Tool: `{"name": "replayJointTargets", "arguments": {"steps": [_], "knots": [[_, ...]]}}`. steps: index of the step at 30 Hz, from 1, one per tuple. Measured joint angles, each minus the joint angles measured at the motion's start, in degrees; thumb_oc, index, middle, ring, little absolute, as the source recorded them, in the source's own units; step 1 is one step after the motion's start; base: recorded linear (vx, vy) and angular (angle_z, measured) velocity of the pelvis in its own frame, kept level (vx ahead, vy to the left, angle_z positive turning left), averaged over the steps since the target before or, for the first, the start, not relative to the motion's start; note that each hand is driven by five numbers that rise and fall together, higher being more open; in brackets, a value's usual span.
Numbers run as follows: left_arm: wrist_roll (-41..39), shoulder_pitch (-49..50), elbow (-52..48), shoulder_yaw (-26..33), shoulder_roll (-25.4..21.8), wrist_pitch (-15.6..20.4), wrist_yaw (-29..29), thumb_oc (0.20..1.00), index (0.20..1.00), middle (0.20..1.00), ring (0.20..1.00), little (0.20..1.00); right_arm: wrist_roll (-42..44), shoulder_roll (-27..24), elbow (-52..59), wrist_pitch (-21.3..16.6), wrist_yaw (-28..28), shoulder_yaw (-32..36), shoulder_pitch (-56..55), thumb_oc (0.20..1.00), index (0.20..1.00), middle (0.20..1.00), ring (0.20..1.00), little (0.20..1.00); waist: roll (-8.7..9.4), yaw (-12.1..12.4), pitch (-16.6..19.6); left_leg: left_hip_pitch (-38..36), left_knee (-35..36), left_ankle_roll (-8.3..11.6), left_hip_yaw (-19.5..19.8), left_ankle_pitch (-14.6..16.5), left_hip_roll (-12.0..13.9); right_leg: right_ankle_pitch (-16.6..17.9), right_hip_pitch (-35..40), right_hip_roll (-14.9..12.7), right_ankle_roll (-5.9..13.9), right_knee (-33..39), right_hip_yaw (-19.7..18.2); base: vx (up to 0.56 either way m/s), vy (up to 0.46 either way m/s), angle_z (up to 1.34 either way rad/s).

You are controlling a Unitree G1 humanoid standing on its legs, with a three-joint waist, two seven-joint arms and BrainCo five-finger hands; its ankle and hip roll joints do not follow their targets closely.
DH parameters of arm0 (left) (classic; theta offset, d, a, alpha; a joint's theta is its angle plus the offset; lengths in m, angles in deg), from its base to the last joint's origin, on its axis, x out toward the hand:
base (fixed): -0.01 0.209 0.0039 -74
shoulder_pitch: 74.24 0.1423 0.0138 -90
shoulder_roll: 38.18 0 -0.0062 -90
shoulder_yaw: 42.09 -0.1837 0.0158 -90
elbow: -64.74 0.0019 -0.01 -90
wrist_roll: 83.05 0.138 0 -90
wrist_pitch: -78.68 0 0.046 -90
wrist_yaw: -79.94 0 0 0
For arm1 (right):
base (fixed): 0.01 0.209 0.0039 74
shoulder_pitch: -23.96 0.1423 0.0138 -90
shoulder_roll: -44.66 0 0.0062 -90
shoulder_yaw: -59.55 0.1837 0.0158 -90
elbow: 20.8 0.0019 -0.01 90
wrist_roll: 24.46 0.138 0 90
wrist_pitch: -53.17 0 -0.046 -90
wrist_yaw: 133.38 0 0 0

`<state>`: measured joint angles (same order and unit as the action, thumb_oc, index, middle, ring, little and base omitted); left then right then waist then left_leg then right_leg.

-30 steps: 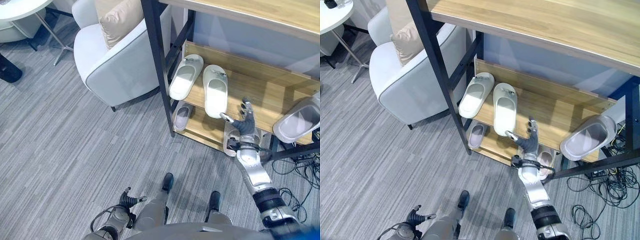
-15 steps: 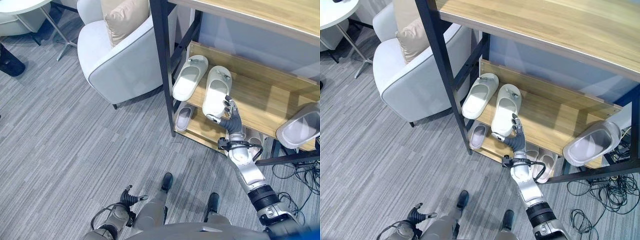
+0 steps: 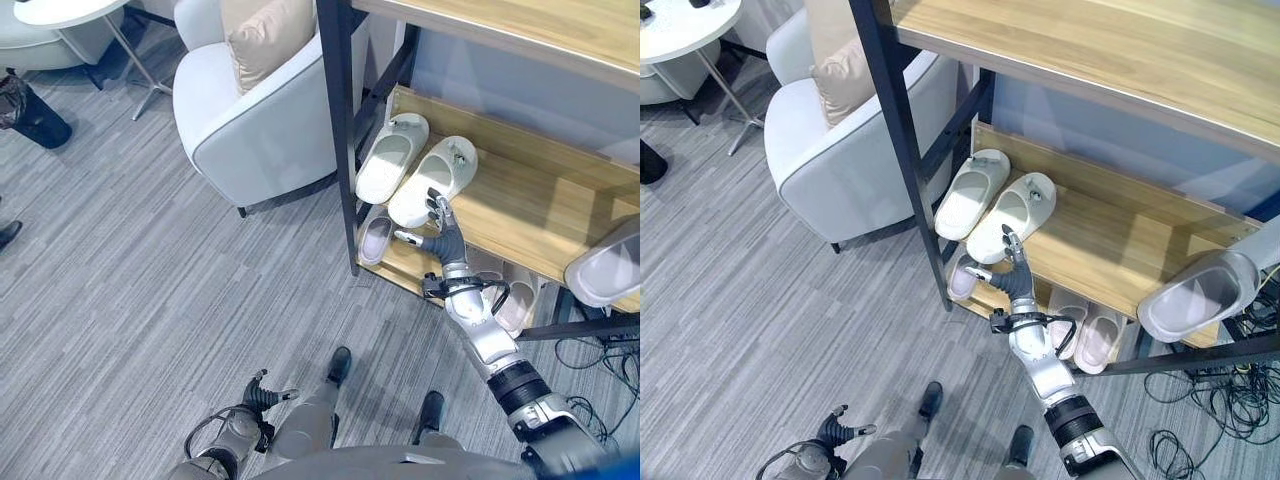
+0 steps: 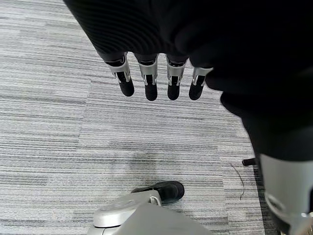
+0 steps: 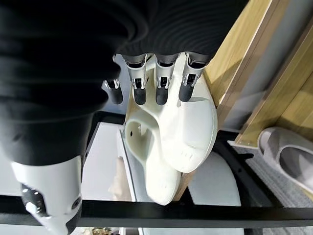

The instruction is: Arrange the slippers neatly on the shoe rack.

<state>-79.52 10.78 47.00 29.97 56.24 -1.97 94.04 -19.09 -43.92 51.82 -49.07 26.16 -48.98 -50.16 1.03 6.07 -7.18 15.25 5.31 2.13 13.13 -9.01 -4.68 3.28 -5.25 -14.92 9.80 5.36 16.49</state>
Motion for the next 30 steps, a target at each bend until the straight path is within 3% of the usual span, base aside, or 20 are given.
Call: {"name": "replayJointTargets", "arguments": {"steps": [15, 30], "knots": [[0.1, 1.2, 0.0, 0.0, 0.3, 0.0, 0.0, 1.0, 1.0, 1.0, 1.0, 1.0, -3.9, -1.4, -4.3, 0.3, -3.9, 4.5, 0.4, 1.0, 1.0, 1.0, 1.0, 1.0, -1.19, 0.0, 0.8, -0.3, 0.0, 0.01, 0.0, 0.0, -0.2, -0.1, 0.5, -0.2, 0.12, 0.0, 0.2, 0.0, 0.0, 0.0], [0.1, 2.1, 0.0, 0.1, 0.1, -0.1, 0.0, 1.0, 1.0, 1.0, 1.0, 1.0, -2.6, -1.3, -10.9, 0.6, -5.2, 6.7, 2.8, 1.0, 1.0, 1.0, 1.0, 1.0, -1.64, 1.1, 1.1, -0.3, 0.0, 0.01, 0.1, 0.0, -0.3, -0.2, 0.5, -0.3, 0.13, 0.0, 0.7, 0.0, 0.0, 0.0]]}}
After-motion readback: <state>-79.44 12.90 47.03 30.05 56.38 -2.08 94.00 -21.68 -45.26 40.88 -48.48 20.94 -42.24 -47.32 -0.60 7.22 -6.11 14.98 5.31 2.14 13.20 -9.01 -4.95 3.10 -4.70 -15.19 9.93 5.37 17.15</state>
